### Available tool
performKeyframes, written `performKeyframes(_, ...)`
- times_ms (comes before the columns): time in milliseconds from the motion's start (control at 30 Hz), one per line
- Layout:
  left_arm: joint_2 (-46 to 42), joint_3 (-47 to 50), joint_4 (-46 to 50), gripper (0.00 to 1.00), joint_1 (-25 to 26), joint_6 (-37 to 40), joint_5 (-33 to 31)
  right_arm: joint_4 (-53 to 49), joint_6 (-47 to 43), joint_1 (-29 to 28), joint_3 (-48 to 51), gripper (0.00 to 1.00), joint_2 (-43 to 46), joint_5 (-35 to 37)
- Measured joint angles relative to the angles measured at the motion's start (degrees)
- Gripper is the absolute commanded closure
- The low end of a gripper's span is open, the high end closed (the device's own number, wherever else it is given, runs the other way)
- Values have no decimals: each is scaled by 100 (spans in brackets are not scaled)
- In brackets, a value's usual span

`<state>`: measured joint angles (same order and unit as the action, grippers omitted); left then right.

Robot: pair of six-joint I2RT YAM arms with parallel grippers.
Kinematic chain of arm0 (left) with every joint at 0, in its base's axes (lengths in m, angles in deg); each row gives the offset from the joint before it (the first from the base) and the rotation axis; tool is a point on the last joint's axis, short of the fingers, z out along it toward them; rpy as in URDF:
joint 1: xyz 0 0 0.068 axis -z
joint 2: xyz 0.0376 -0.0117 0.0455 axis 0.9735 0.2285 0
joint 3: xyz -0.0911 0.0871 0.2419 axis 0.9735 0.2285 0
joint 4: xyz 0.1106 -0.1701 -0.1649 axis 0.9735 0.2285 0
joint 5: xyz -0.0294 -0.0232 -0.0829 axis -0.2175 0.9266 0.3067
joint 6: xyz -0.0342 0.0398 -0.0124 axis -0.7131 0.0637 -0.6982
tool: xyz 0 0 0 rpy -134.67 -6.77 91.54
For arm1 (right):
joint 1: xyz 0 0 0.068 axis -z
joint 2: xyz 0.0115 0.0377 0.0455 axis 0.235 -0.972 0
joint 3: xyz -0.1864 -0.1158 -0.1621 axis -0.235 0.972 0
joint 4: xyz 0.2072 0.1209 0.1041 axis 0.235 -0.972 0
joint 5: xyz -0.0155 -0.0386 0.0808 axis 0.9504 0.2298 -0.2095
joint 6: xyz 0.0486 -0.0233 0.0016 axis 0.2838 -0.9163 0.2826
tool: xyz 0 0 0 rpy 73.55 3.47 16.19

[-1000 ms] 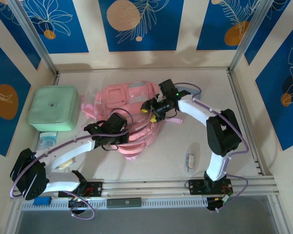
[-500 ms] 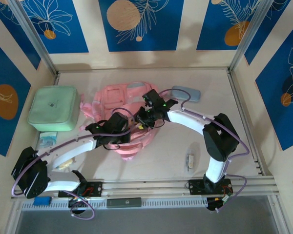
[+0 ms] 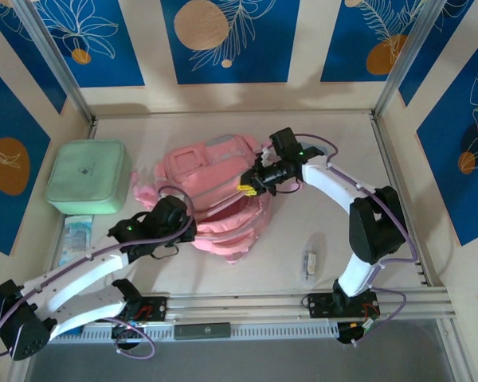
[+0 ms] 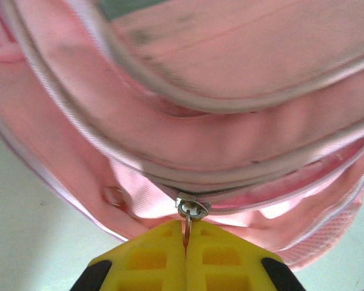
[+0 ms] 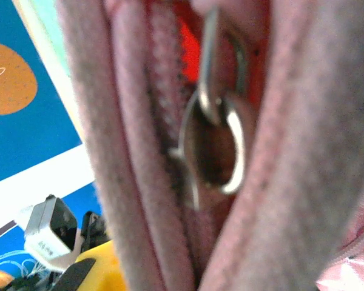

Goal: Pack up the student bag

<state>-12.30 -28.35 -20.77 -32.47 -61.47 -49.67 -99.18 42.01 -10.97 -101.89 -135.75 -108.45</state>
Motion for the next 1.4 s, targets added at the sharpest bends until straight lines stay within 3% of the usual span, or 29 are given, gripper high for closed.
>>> performKeyframes(233, 177, 66, -269, 100, -551, 267, 35, -426, -688, 420, -354, 100, -179, -619)
performKeyframes(600, 254, 520, -1449, 100, -1676, 1283, 411, -621, -1279, 479, -697, 100, -509, -730)
performKeyframes(800, 280, 614, -1862, 100, -1871, 1554, 431, -809, -1521, 426, -1182, 100, -839, -721)
performKeyframes(1033, -175, 966, -1683, 100, -1910, 1429, 422, -1486, -2011, 66, -2262, 100, -1377, -487)
performKeyframes(1167, -627, 1202, -1665, 100, -1884, 1226, 437, -1816, -2240, 35, -2476, 88, -1499, -396)
performKeyframes(1333, -688, 1259, -1657, 99, -1882, 966, 638, -2037, -2463, 160, -2479, 53, -1513, -168)
performKeyframes(1400, -608, 1263, -1611, 85, -1882, 929, 713, -2061, -2544, 295, -2476, 45, -1491, -17)
